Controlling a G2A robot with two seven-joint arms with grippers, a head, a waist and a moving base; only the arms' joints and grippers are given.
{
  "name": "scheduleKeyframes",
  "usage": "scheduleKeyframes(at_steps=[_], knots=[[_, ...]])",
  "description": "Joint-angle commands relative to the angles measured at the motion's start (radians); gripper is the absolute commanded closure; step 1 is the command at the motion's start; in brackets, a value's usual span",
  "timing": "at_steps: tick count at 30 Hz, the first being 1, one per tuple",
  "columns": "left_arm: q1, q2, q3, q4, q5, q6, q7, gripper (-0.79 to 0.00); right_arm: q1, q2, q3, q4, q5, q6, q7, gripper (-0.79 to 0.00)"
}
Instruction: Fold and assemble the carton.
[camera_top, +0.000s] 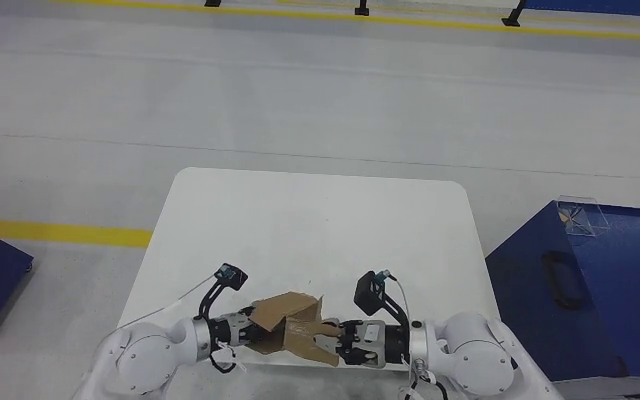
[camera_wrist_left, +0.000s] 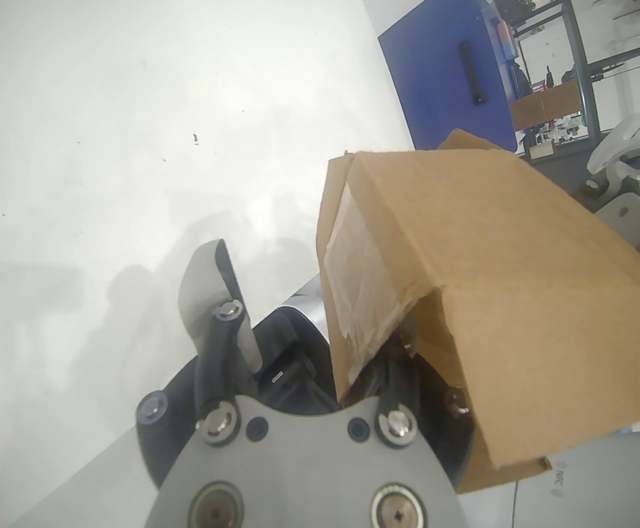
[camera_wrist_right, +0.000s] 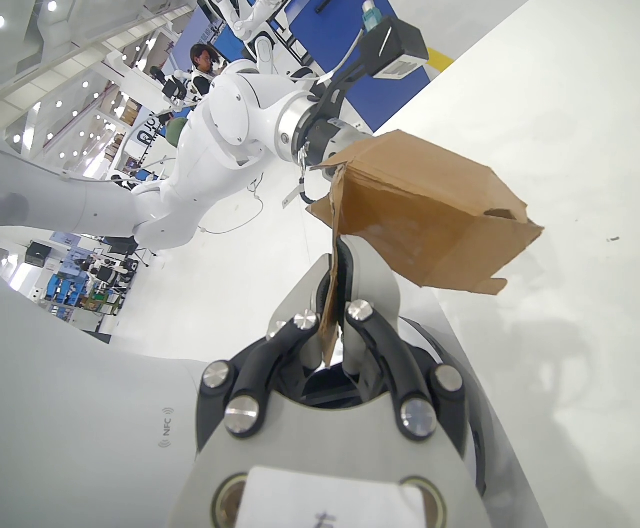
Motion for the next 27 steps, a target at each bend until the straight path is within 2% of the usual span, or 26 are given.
scheduleKeyframes(at_steps=[1,5,6,7,10,14,22,23,27], knots=[[0.002,0.001,0.005,-0.007,-0.017,0.002,-0.003,0.000,-0.001,0.001,0.003,0.004,0.000,-0.003,0.002,0.000],[0.011,0.003,0.005,-0.018,-0.072,0.011,-0.006,0.000,-0.006,0.005,0.010,0.017,0.002,-0.011,0.002,0.000],[0.011,0.003,0.007,-0.017,-0.092,0.018,-0.013,0.000,-0.007,0.006,0.015,0.020,0.002,-0.013,0.000,-0.354],[0.010,0.003,0.006,-0.014,-0.121,0.032,-0.012,0.000,-0.010,0.007,0.022,0.023,-0.001,-0.016,-0.006,-0.767],[0.008,0.001,0.008,-0.003,-0.216,0.092,-0.004,0.000,-0.027,0.011,0.053,0.027,0.013,-0.030,-0.031,-0.785],[-0.007,-0.009,-0.001,0.027,-0.461,0.223,0.042,0.000,-0.057,0.016,0.102,0.008,0.050,-0.058,-0.062,-0.785],[-0.007,-0.009,-0.001,0.027,-0.461,0.223,0.042,0.000,-0.057,0.016,0.102,0.008,0.051,-0.056,-0.067,-0.785],[-0.002,-0.011,0.003,0.035,-0.480,0.244,0.048,0.000,-0.058,0.016,0.108,0.009,0.053,-0.048,-0.086,-0.785],[-0.041,-0.024,0.027,0.091,-0.767,0.499,0.019,0.000,-0.091,0.013,0.191,0.011,0.030,0.000,-0.279,-0.785]])
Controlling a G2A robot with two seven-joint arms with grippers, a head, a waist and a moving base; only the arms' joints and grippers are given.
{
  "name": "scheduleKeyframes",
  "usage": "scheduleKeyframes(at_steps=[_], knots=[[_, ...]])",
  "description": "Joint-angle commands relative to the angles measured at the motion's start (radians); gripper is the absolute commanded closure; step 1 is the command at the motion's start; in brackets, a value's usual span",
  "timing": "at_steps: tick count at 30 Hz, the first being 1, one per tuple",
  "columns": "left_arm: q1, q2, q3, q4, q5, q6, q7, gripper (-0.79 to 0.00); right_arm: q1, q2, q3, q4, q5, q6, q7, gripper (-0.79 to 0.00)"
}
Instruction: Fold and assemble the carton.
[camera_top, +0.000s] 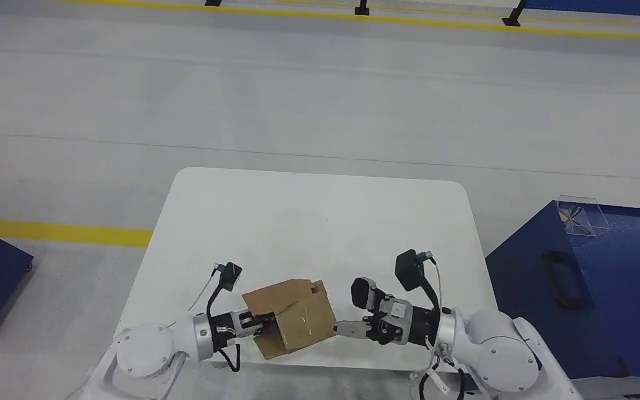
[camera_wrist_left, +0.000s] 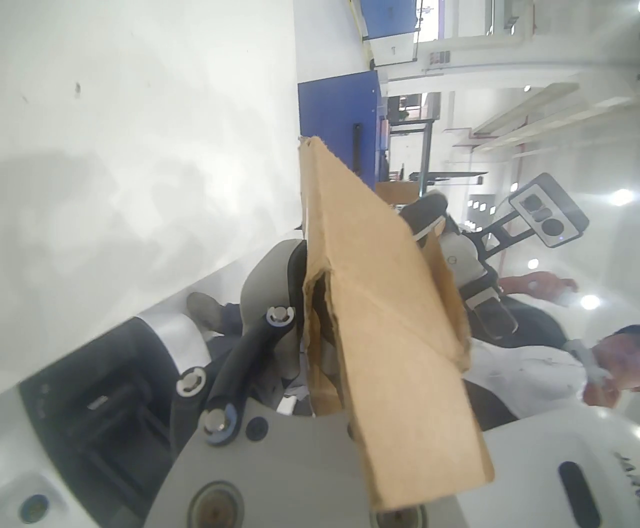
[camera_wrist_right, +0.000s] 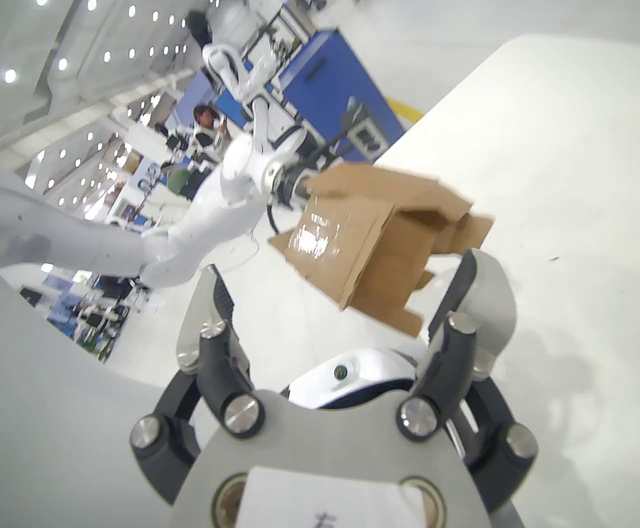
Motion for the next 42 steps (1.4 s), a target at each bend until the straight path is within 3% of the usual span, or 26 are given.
scheduleKeyframes(at_steps=[1,4,7,14,18,27,37,42], knots=[[-0.025,-0.009,0.013,0.047,-0.237,0.182,-0.010,0.000,-0.024,-0.001,0.032,-0.001,-0.020,0.032,-0.084,-0.785],[-0.085,-0.020,0.048,0.121,-0.435,0.342,-0.061,0.000,-0.055,-0.001,0.051,-0.003,-0.015,0.071,-0.117,-0.785],[-0.123,-0.025,0.093,0.154,-0.470,0.389,-0.076,0.000,-0.057,-0.003,0.058,0.016,-0.010,0.114,-0.132,-0.785],[-0.131,-0.025,0.112,0.150,-0.453,0.378,-0.078,0.000,-0.039,-0.008,0.035,0.056,-0.005,0.167,-0.150,-0.785],[-0.106,-0.023,0.117,0.117,-0.427,0.327,-0.035,0.000,-0.041,-0.009,0.028,0.061,-0.017,0.183,-0.146,-0.785],[-0.101,-0.014,0.099,0.108,-0.472,0.342,-0.038,0.000,-0.028,-0.015,-0.027,0.123,-0.095,0.237,-0.144,-0.785],[-0.131,-0.007,0.102,0.115,-0.498,0.360,-0.040,0.000,0.061,-0.034,-0.184,0.250,-0.138,0.257,-0.050,-0.785],[-0.148,-0.007,0.122,0.132,-0.506,0.359,-0.036,0.000,0.102,-0.047,-0.239,0.285,-0.108,0.224,-0.057,-0.785]])
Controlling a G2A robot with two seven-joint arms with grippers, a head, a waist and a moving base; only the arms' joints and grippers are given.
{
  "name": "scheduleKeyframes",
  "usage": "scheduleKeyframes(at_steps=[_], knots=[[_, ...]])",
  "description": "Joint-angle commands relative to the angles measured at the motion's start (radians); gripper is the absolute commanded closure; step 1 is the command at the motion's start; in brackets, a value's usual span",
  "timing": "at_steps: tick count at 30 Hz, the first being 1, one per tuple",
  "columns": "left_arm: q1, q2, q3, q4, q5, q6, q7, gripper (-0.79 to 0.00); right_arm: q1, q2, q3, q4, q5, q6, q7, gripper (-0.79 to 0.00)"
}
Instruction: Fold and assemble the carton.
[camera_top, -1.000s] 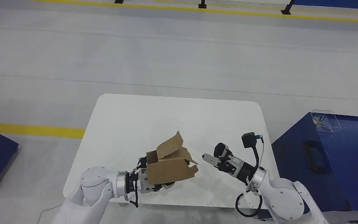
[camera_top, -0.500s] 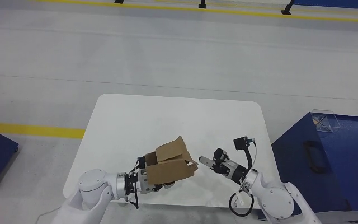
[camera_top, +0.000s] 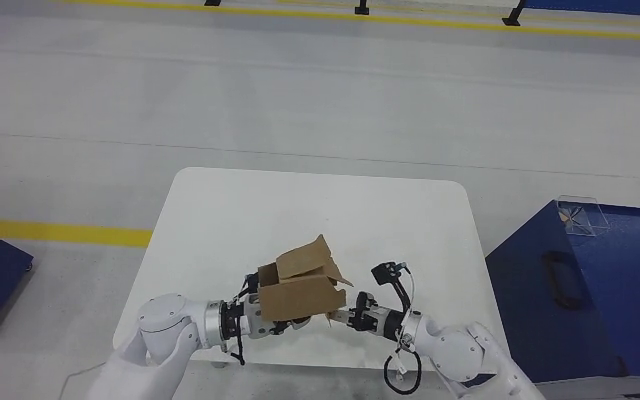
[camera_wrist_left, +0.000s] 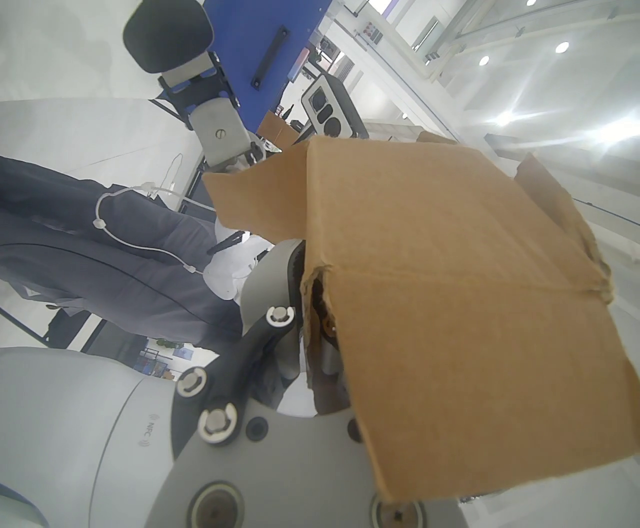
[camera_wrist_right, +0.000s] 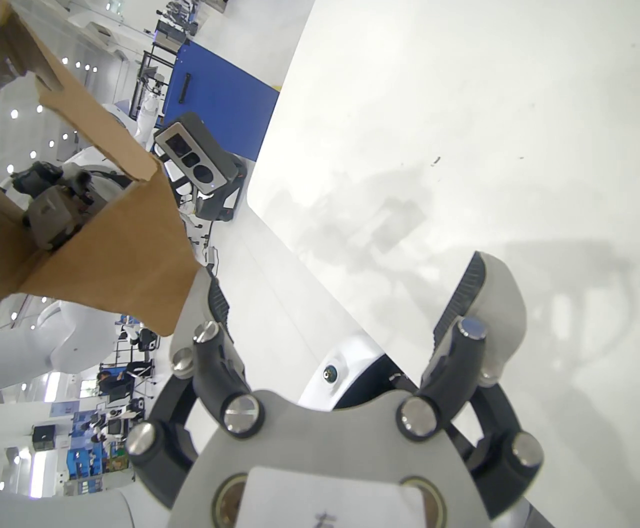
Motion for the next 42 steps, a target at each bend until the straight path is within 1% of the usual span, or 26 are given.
scheduleKeyframes(at_steps=[1,4,8,12,18,23,26,34,42], knots=[[-0.006,0.000,0.009,0.008,0.000,-0.002,0.002,0.000,0.011,-0.003,-0.002,0.004,0.014,-0.011,-0.017,-0.785],[-0.017,0.000,0.017,0.024,-0.001,-0.006,0.009,0.000,0.015,-0.002,0.032,-0.001,0.051,-0.032,-0.051,-0.785],[-0.029,0.001,0.021,0.043,-0.004,-0.013,0.026,0.000,-0.010,0.006,0.082,-0.046,0.069,-0.058,-0.037,-0.785],[-0.035,0.001,0.023,0.057,-0.013,-0.016,0.046,0.000,-0.042,0.011,0.110,-0.102,0.055,-0.056,-0.030,-0.785],[-0.044,0.001,0.025,0.073,-0.041,-0.013,0.073,0.000,-0.072,0.013,0.121,-0.165,0.031,-0.051,-0.039,-0.785],[-0.046,0.003,0.032,0.074,-0.042,-0.020,0.070,0.000,-0.045,0.008,0.103,-0.151,0.032,-0.029,-0.046,-0.785],[-0.043,0.005,0.030,0.069,-0.038,-0.038,0.058,0.000,-0.030,0.005,0.098,-0.140,0.045,-0.020,-0.048,-0.785],[-0.026,0.015,0.021,0.056,-0.020,-0.105,-0.008,0.000,-0.027,0.009,0.146,-0.123,0.068,0.009,-0.028,-0.785],[-0.004,0.026,0.023,0.018,0.031,-0.186,-0.092,0.000,0.027,0.001,0.098,-0.088,0.031,0.058,-0.012,-0.785]])
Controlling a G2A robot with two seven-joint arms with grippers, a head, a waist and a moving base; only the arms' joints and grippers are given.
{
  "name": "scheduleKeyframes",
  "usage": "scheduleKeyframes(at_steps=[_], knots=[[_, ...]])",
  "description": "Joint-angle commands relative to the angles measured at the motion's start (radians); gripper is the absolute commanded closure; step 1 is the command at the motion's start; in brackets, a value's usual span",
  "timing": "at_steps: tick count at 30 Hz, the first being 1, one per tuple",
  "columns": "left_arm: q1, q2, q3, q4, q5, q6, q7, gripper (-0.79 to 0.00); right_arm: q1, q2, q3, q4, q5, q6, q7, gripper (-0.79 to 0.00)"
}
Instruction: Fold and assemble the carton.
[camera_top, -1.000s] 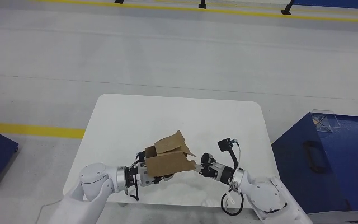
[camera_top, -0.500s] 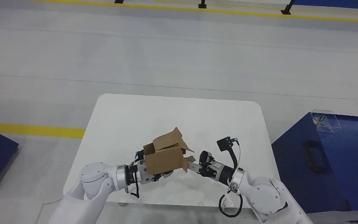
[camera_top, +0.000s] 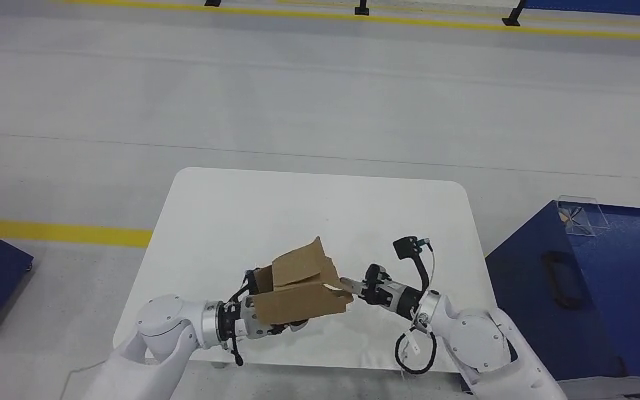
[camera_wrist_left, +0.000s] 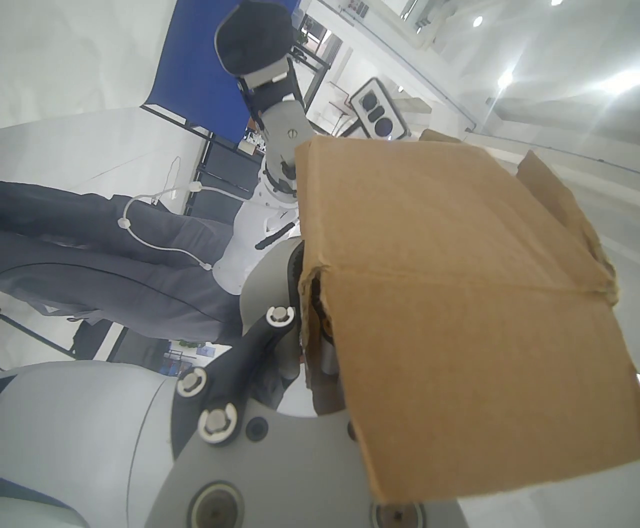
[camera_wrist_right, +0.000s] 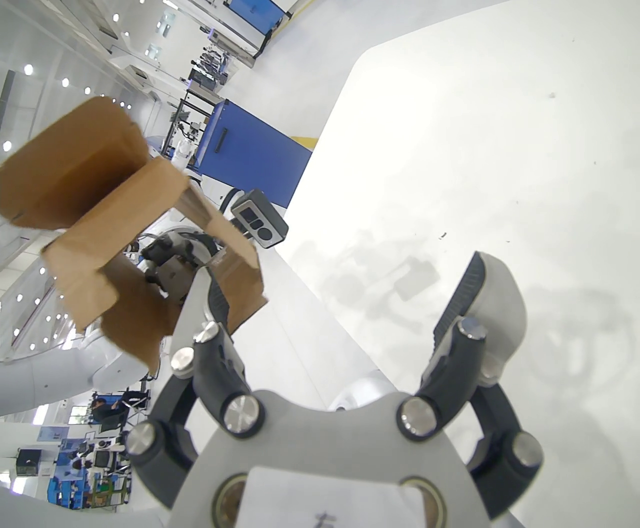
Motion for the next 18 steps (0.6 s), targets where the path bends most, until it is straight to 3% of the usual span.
scheduleKeyframes(at_steps=[1,10,18], knots=[[0.007,0.002,0.004,-0.010,0.017,-0.017,-0.012,0.000,0.011,-0.003,-0.013,0.004,-0.011,0.008,-0.006,-0.785],[0.029,0.010,0.025,-0.042,0.053,-0.079,-0.068,0.000,0.055,-0.012,-0.052,0.028,-0.020,0.017,-0.003,-0.785],[0.011,0.008,0.031,-0.008,0.024,-0.023,0.010,0.000,0.012,-0.003,0.036,-0.007,0.018,-0.011,-0.021,-0.785]])
